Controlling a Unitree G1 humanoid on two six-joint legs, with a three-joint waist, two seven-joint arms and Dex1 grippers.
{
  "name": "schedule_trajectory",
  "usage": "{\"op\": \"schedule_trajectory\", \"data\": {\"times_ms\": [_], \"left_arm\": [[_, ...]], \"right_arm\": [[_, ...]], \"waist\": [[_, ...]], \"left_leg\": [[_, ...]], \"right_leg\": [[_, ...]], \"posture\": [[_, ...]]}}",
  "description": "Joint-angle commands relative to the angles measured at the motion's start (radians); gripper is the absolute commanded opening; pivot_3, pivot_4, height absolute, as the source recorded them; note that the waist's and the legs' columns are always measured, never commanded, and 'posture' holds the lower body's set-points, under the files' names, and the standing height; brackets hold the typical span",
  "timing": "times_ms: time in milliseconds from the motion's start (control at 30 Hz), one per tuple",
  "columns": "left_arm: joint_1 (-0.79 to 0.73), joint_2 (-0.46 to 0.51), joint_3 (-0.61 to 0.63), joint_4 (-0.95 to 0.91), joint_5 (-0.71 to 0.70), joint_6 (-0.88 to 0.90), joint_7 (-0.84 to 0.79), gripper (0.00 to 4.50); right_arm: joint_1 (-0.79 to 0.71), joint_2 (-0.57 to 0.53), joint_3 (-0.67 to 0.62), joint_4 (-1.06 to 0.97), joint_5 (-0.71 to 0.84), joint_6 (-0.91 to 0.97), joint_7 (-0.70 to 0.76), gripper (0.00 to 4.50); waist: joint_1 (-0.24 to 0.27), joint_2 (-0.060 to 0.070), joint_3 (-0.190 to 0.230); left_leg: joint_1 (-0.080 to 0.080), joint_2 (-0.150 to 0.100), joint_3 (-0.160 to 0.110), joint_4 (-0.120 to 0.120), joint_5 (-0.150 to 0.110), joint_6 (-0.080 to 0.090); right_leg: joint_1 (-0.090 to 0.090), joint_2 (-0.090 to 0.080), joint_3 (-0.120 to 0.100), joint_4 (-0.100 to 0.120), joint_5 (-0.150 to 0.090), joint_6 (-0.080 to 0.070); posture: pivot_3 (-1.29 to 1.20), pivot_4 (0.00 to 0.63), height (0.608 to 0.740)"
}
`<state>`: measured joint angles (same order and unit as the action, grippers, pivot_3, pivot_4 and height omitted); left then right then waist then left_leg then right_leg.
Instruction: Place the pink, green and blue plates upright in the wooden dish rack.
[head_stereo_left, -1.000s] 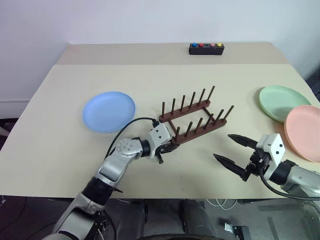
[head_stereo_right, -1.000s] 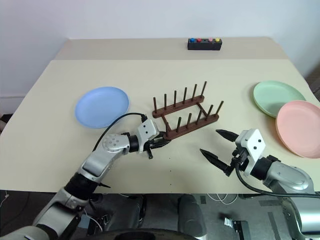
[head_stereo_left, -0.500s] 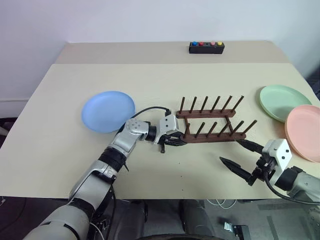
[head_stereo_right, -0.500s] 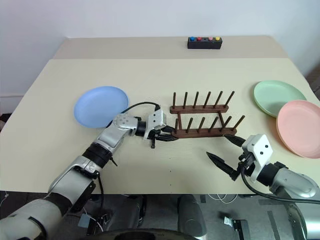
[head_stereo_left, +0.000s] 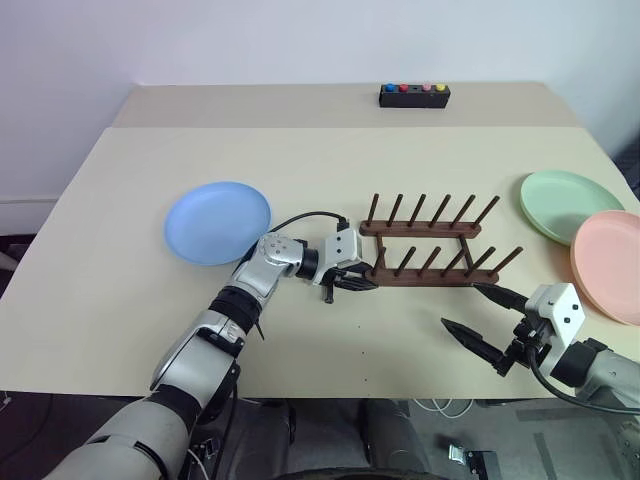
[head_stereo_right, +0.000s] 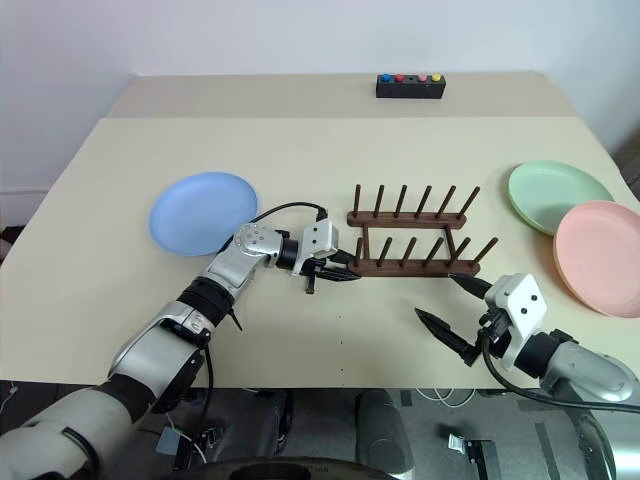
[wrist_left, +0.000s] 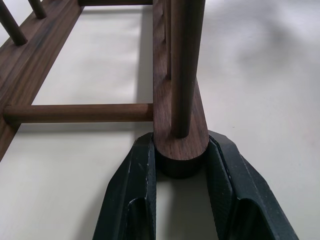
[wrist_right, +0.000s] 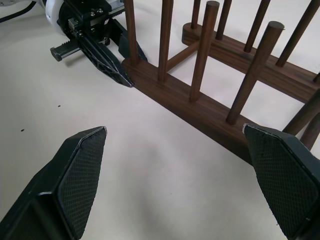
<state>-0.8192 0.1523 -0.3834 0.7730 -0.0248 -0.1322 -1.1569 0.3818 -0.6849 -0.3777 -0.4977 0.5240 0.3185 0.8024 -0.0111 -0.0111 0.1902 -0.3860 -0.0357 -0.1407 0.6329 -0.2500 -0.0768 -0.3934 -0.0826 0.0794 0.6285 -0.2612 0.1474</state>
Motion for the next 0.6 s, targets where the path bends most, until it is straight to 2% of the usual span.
{"op": "schedule_trajectory", "data": {"times_ms": [33, 67, 300, 333, 467, 500, 600], "left_arm": [[-0.002, 0.0, 0.006, 0.019, 0.022, -0.005, -0.003, 0.77], [0.0, 0.0, 0.008, 0.018, 0.021, -0.003, -0.005, 0.77], [0.013, 0.01, 0.031, -0.015, 0.017, 0.007, 0.003, 4.11], [0.019, 0.02, 0.039, -0.031, 0.013, 0.016, 0.006, 4.45], [0.068, 0.066, 0.064, -0.125, -0.008, 0.077, 0.007, 4.45], [0.089, 0.08, 0.069, -0.162, -0.015, 0.097, 0.006, 4.48], [0.162, 0.117, 0.076, -0.291, -0.041, 0.153, -0.004, 3.7]], "right_arm": [[-0.003, 0.003, -0.024, -0.028, 0.003, -0.018, -0.001, 4.5], [-0.002, 0.002, -0.024, -0.03, 0.004, -0.018, 0.0, 4.5], [0.022, 0.0, -0.04, -0.052, 0.013, -0.012, 0.004, 4.5], [0.033, -0.001, -0.047, -0.057, 0.014, -0.011, 0.005, 4.5], [0.069, 0.001, -0.067, -0.064, 0.004, -0.002, -0.004, 4.5], [0.073, 0.003, -0.07, -0.061, -0.003, 0.0, -0.013, 4.24], [0.086, -0.01, -0.063, -0.034, -0.036, 0.022, -0.037, 3.25]], "waist": [[0.0, 0.0, 0.0], [0.0, 0.0, 0.0], [-0.001, 0.0, 0.0], [0.0, 0.0, 0.0], [-0.005, 0.0, 0.0], [-0.006, 0.0, 0.0], [-0.007, 0.0, 0.0]], "left_leg": [[0.0, 0.0, 0.0, 0.0, 0.0, 0.0], [0.0, 0.0, 0.0, 0.0, 0.0, 0.0], [0.0, 0.0, 0.0, -0.001, 0.0, 0.0], [0.0, 0.0, 0.0, -0.001, 0.0, 0.0], [0.0, 0.0, 0.0, -0.001, 0.0, 0.0], [0.0, 0.0, 0.0, -0.001, 0.0, 0.0], [0.001, 0.0, 0.0, -0.001, 0.0, 0.0]], "right_leg": [[0.0, 0.0, 0.0, 0.0, 0.0, 0.0], [0.0, 0.0, 0.0, 0.0, 0.0, 0.0], [0.0, 0.0, 0.0, 0.0, 0.0, 0.0], [0.0, 0.0, 0.0, 0.0, 0.0, 0.0], [-0.001, 0.0, 0.0, 0.0, 0.0, 0.0], [-0.001, 0.0, 0.0, 0.001, 0.0, 0.0], [-0.001, 0.0, 0.0, 0.001, 0.0, 0.0]], "posture": [[0.0, 0.15, 0.74], [0.0, 0.15, 0.74], [0.0, 0.15, 0.74], [0.0, 0.15, 0.74], [0.0, 0.15, 0.74], [0.0, 0.15, 0.74], [0.0, 0.15, 0.74]]}}
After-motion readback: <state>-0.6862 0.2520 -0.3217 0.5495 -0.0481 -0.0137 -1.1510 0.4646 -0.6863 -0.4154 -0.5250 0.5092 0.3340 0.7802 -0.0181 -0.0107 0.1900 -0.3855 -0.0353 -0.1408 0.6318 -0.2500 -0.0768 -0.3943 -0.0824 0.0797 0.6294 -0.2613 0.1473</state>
